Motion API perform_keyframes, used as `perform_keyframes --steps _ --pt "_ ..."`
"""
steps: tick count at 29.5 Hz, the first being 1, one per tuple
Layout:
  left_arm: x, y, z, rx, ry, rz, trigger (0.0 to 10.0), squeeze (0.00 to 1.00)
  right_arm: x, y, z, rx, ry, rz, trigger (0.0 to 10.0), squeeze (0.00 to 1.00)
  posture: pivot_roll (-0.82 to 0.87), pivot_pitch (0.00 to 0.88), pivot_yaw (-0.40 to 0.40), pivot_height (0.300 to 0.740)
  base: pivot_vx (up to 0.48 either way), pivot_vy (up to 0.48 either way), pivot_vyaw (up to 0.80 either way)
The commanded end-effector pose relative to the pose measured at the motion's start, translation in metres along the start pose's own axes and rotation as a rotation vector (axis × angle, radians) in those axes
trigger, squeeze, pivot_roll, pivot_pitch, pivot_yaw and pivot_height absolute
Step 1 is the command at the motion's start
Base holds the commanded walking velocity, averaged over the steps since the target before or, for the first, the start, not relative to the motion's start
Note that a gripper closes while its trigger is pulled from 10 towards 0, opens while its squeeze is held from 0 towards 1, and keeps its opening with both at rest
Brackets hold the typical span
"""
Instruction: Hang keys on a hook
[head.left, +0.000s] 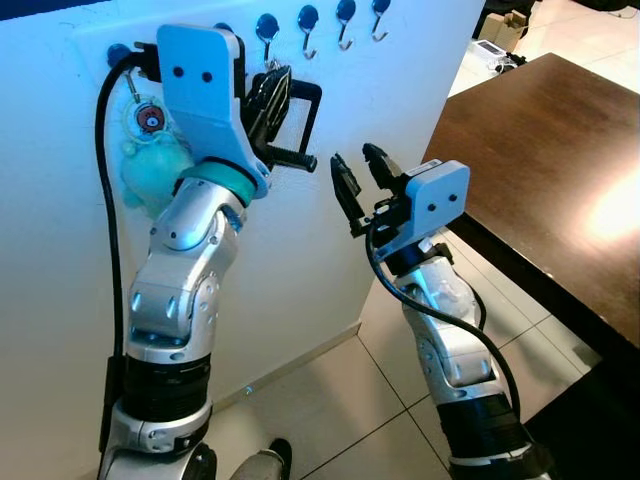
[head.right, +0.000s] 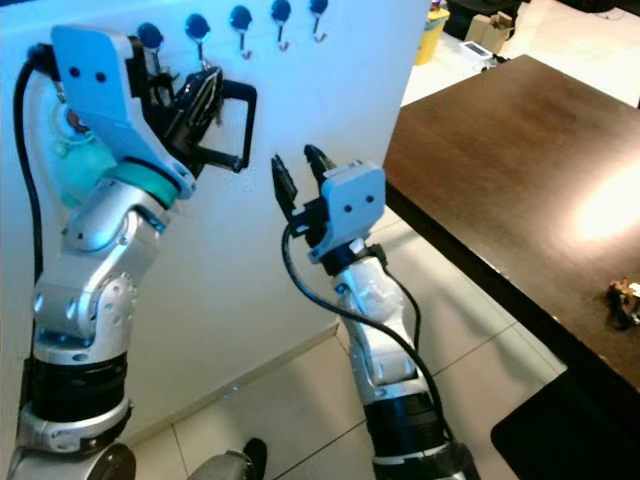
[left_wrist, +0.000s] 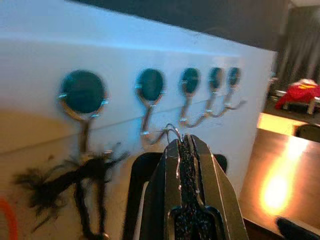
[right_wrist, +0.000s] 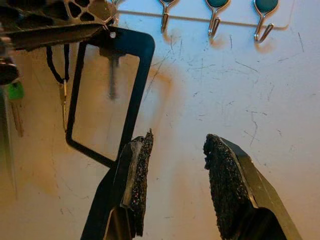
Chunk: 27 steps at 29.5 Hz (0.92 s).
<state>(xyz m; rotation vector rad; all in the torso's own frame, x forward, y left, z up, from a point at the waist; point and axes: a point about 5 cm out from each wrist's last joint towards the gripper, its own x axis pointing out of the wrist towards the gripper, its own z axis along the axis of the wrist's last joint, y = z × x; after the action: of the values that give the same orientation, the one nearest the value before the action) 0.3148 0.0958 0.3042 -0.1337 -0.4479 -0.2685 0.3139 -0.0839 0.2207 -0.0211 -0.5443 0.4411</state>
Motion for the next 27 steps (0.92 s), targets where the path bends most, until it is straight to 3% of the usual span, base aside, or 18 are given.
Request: perform_keyframes --steps 1,13,24,25,26,27 --pt "0.001 0.003 0.0 -0.012 0.008 0.025 10.0 0.0 -0.003 0.001 -0.004 0.011 0.012 0.0 10.0 0.0 0.12 0.033 0.113 0.74 0.0 0.0 0.0" --pt "-0.001 0.015 0.0 -0.039 0.02 0.096 10.0 0.0 -0.003 0.002 -0.005 0.014 0.012 0.001 10.0 0.0 0.12 0.028 0.114 0.74 0.0 0.0 0.0" --pt "-0.006 0.015 -0.014 0.029 0.108 0.071 10.0 0.0 -0.004 0.002 -0.005 0.012 0.013 0.002 10.0 0.0 0.11 0.022 0.112 0.74 0.0 0.0 0.0" --pt "-0.008 0.012 -0.015 0.078 0.104 0.041 10.0 0.17 -0.004 0.002 -0.005 0.012 0.013 0.003 10.0 0.0 0.12 0.02 0.111 0.74 0.0 0.0 0.0" --pt "-0.01 0.009 -0.015 0.128 0.089 0.009 10.0 1.0 -0.004 0.002 -0.005 0.011 0.013 0.004 10.0 0.0 0.11 0.02 0.11 0.74 0.0 0.0 0.0" --pt "-0.011 0.006 -0.013 0.161 0.071 -0.011 10.0 1.0 -0.004 0.002 -0.005 0.011 0.013 0.005 10.0 0.0 0.11 0.02 0.11 0.74 0.0 0.0 0.0"
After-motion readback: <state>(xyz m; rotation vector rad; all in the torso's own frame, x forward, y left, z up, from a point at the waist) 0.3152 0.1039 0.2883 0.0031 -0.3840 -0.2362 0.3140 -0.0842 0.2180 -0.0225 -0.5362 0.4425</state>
